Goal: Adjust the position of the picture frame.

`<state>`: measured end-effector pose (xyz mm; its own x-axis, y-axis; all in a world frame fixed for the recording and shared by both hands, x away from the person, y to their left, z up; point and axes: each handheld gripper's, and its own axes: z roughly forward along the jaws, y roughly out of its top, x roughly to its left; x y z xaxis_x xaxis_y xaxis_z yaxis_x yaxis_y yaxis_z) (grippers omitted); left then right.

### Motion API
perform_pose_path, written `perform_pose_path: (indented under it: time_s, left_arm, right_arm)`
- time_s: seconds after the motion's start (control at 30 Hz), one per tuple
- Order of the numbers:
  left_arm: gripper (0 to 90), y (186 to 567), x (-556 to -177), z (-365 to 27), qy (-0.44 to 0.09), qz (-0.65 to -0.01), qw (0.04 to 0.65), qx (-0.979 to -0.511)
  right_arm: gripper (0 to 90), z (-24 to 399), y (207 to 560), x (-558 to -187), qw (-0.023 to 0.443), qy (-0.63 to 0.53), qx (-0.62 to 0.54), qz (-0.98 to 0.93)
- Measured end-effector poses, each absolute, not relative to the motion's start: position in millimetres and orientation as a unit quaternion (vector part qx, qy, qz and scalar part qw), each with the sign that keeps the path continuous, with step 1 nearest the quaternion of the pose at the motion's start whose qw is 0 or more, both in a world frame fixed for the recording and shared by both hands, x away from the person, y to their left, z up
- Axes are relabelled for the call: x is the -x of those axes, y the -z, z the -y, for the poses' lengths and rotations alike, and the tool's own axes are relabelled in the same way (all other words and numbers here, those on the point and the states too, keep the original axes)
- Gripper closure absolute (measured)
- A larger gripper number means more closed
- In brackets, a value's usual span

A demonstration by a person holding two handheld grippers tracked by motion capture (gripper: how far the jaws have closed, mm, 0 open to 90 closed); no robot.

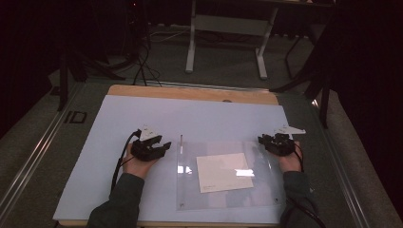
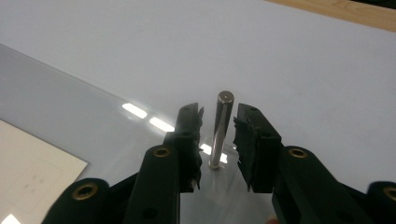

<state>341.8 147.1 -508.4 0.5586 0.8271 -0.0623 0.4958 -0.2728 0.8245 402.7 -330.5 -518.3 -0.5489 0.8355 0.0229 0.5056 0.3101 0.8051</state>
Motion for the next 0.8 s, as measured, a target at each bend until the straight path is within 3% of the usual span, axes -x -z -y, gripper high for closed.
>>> perform_pose_path:
  time_s: [0.33, 0.47, 0.8]
  left_arm:
    - [57.7, 514.5, -355.0, -123.1, -0.182, -0.411, 0.43, -0.783]
    - [59.9, 519.6, -360.2, -115.5, -0.178, -0.407, 0.429, -0.786]
    - [67.0, 528.2, -371.2, -101.0, -0.174, -0.404, 0.428, -0.79]
  right_arm:
    - [77.5, 324.9, 525.2, -406.7, 0.202, -0.405, -0.429, -0.782]
    - [84.1, 327.0, 525.8, -407.1, 0.204, -0.405, -0.433, -0.779]
    - [84.8, 328.0, 527.0, -406.5, 0.204, -0.41, -0.434, -0.776]
